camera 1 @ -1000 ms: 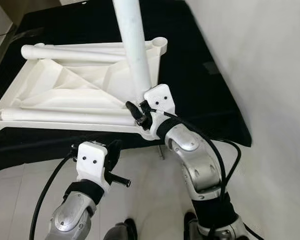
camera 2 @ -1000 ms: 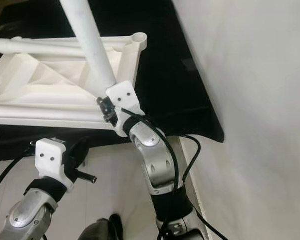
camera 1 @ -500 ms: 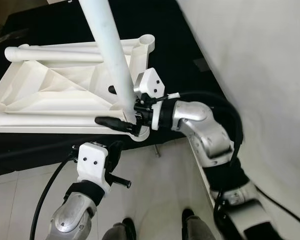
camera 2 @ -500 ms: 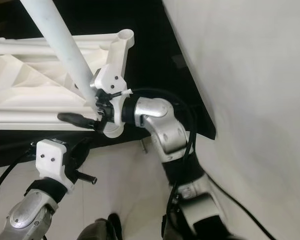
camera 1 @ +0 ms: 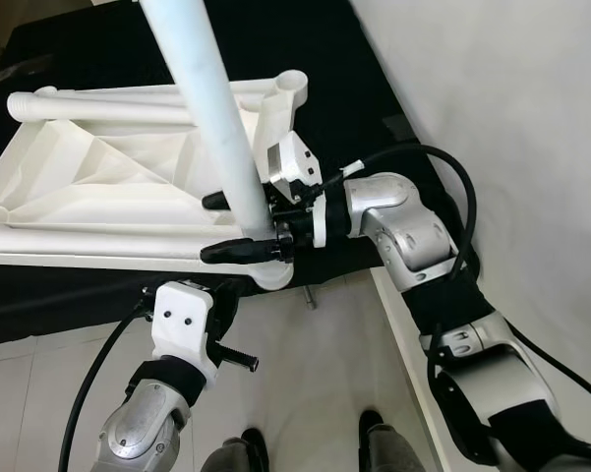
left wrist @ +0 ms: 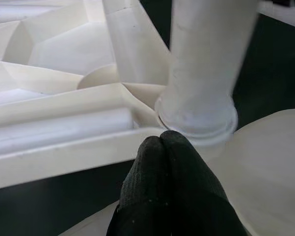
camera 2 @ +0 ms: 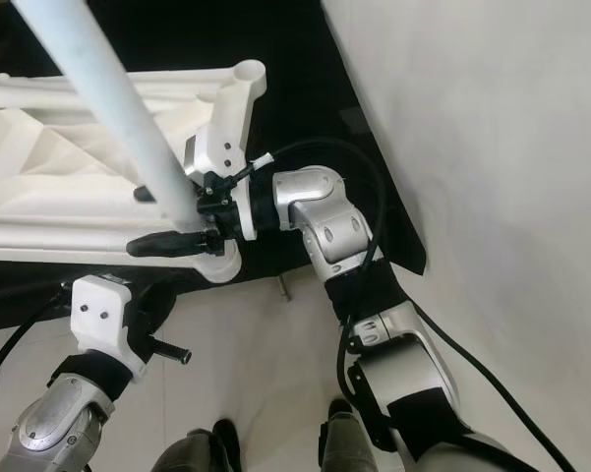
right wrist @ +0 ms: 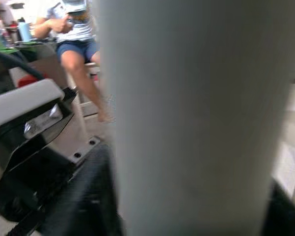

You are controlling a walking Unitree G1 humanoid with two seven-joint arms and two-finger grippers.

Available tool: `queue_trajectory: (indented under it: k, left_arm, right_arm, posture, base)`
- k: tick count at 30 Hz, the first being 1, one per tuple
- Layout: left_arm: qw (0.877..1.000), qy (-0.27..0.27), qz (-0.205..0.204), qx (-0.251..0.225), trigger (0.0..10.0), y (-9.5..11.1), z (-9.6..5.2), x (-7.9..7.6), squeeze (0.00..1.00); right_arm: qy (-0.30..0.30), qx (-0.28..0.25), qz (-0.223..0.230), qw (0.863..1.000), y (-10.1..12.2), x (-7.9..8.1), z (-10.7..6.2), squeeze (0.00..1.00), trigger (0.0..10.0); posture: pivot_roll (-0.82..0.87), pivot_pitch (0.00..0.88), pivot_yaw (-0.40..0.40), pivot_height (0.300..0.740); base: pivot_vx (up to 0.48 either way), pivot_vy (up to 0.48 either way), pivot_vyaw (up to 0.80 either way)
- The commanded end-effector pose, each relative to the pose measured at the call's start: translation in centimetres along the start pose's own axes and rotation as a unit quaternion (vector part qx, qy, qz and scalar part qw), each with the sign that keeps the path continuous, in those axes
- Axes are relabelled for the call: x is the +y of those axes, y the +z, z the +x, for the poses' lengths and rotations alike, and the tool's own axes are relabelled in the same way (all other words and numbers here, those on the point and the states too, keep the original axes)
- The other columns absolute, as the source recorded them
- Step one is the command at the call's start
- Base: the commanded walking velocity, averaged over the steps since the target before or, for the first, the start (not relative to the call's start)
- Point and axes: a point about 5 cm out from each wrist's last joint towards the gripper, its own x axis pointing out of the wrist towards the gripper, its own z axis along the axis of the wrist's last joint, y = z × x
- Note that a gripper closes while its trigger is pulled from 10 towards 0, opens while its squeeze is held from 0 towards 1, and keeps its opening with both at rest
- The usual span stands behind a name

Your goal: Building children table

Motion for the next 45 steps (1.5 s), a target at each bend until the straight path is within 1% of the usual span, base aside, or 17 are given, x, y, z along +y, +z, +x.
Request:
queue_trajectory:
  k: [1, 14, 15, 16, 17, 18, 19, 21, 27, 28, 30, 31, 32, 33, 40, 41, 45]
  left_arm:
    - [1.0, 0.001, 0.004, 0.01, 10.0, -0.2, -0.4, 0.1, 0.0]
    - [1.0, -0.001, 0.003, 0.011, 10.0, -0.3, -0.3, 0.3, 0.0]
    - [1.0, 0.0, 0.003, 0.012, 10.0, -0.3, -0.4, 0.4, 0.0]
    - [1.0, 0.0, 0.003, 0.012, 10.0, -0.3, -0.4, 0.4, 0.0]
    - [1.0, 0.001, 0.004, 0.012, 10.0, -0.3, -0.4, 0.5, 0.0]
    - [1.0, 0.001, 0.004, 0.012, 10.0, -0.3, -0.4, 0.5, 0.0]
    - [1.0, 0.0, 0.004, 0.012, 10.0, -0.3, -0.3, 0.6, 0.0]
    - [1.0, -0.002, 0.003, 0.012, 10.0, -0.3, -0.2, 0.6, 0.0]
    - [1.0, -0.006, 0.002, 0.012, 10.0, -0.4, -0.1, 0.4, 0.0]
    - [1.0, -0.005, 0.003, 0.012, 10.0, -0.4, -0.1, 0.4, 0.0]
    - [1.0, -0.004, 0.003, 0.012, 10.0, -0.4, -0.1, 0.4, 0.0]
    - [1.0, -0.001, 0.003, 0.012, 10.0, -0.4, -0.2, 0.5, 0.0]
    - [1.0, -0.001, 0.003, 0.012, 10.0, -0.4, -0.2, 0.5, 0.0]
    - [1.0, 0.0, 0.004, 0.012, 10.0, -0.4, -0.2, 0.5, 0.0]
    - [1.0, 0.0, 0.004, 0.012, 10.0, -0.3, -0.3, 0.5, 0.0]
    - [1.0, -0.001, 0.003, 0.012, 10.0, -0.3, -0.3, 0.4, 0.0]
    - [1.0, -0.002, 0.002, 0.011, 10.0, -0.2, -0.2, 0.3, 0.0]
  right_arm:
    - [0.037, 0.001, -0.005, 0.999, 0.0, 0.5, 1.0, 0.0, 0.0]
    - [-0.176, 0.034, 0.045, 0.983, -3.5, -0.6, -0.9, 0.0, 0.0]
    - [-0.353, 0.054, 0.086, 0.93, -4.9, -0.6, -2.3, 0.0, 0.0]
    - [-0.353, 0.054, 0.086, 0.93, -4.9, -0.6, -2.3, 0.0, 0.0]
    - [-0.514, 0.059, 0.13, 0.846, -6.1, 0.7, -4.3, 0.0, 0.0]
    - [-0.514, 0.059, 0.13, 0.846, -6.1, 0.7, -4.3, 0.0, 0.0]
    - [-0.588, 0.069, 0.166, 0.789, -7.1, 2.9, -5.1, 0.0, 0.0]
    - [-0.609, 0.08, 0.188, 0.766, -7.7, 4.5, -4.9, 0.0, 0.0]
    - [-0.557, 0.058, 0.185, 0.808, -7.4, 3.9, -2.2, 0.0, 0.0]
    - [-0.539, 0.046, 0.18, 0.821, -7.0, 3.3, -1.4, 0.0, 10.0]
    - [-0.523, 0.034, 0.177, 0.833, -6.5, 2.8, -0.8, 0.0, 10.0]
    - [-0.492, 0.012, 0.178, 0.852, -5.8, 2.7, 0.0, 0.33, 10.0]
    - [-0.492, 0.012, 0.178, 0.852, -5.8, 2.7, 0.0, 0.33, 10.0]
    - [-0.47, -0.002, 0.178, 0.865, -5.3, 2.8, 0.5, 1.0, 10.0]
    - [-0.291, -0.069, 0.143, 0.943, -2.0, 3.7, 1.3, 1.0, 10.0]
    - [-0.253, -0.055, 0.111, 0.959, -1.8, 3.5, 0.7, 0.0, 10.0]
    - [-0.188, -0.013, 0.066, 0.98, -2.1, 2.6, -0.8, 0.0, 10.0]
  posture:
    - [0.06, 0.342, 0.11, 0.74]
    - [0.05, 0.336, 0.107, 0.74]
    - [0.05, 0.338, 0.11, 0.74]
    - [0.05, 0.338, 0.11, 0.74]
    - [0.03, 0.343, 0.114, 0.74]
    - [0.03, 0.343, 0.114, 0.74]
    - [0.02, 0.342, 0.12, 0.74]
    - [0.01, 0.34, 0.123, 0.74]
    - [0.03, 0.323, 0.113, 0.74]
    - [0.03, 0.324, 0.111, 0.74]
    - [0.03, 0.324, 0.111, 0.74]
    - [0.04, 0.324, 0.11, 0.74]
    - [0.04, 0.324, 0.11, 0.74]
    - [0.04, 0.324, 0.11, 0.74]
    - [0.05, 0.323, 0.109, 0.74]
    - [0.05, 0.326, 0.105, 0.74]
    - [0.06, 0.332, 0.106, 0.74]
  base:
    - [0.0, 0.0, 0.0]
    - [0.0, 0.0, 0.0]
    - [0.0, 0.0, 0.0]
    - [0.0, 0.0, 0.0]
    - [0.0, 0.0, 0.0]
    - [0.0, 0.0, 0.0]
    - [0.0, 0.0, 0.0]
    - [0.0, 0.0, 0.0]
    - [0.0, 0.0, 0.0]
    - [0.0, 0.0, 0.0]
    - [0.0, 0.0, 0.0]
    - [0.0, 0.0, 0.0]
    - [0.0, 0.0, 0.0]
    - [0.0, 0.0, 0.0]
    - [0.0, 0.0, 0.0]
    - [0.0, 0.0, 0.0]
    - [0.0, 0.0, 0.0]
